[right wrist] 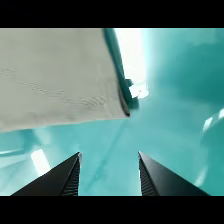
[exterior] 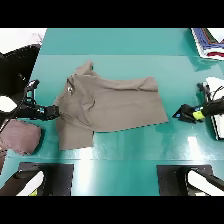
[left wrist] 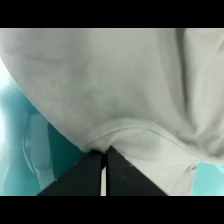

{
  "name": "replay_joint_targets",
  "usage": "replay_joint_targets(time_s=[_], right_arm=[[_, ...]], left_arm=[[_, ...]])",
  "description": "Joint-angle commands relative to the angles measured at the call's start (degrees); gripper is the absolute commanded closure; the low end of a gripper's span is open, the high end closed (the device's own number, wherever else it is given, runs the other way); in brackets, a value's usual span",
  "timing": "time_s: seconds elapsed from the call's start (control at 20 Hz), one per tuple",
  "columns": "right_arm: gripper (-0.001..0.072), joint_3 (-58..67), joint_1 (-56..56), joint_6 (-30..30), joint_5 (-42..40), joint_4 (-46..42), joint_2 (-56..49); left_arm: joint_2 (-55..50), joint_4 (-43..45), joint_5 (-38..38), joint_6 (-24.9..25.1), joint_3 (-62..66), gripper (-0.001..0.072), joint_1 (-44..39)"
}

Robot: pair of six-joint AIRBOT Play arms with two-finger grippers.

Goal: Fold the shirts.

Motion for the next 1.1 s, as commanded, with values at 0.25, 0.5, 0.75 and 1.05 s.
replay_joint_targets(time_s=[0.25, 0.5, 0.75, 1.05], right_arm=[[0.0304, -6.8, -0.2, -4.1, -9.1, 16.1, -9.9], [0.0563, -3.1, 6.6, -4.1, -12.3, 14.5, -12.4], [0.0697, 6.0, 10.6, -4.0, -10.8, 4.9, -6.3], [0.0697, 31.6, 4.4, -4.1, -7.9, 0.8, 10.3]], left_arm=[[0.4, -0.4, -0.1, 0.0, 0.7, 0.0684, 0.0], [0.4, -1.0, -0.7, 0.0, 0.7, 0.0684, 0.0], [5.4, -1.2, -1.6, 0.0, 5.6, 0.0685, 0.1], [11.7, -1.2, -3.0, 0.0, 36.7, 0.0684, 0.1]])
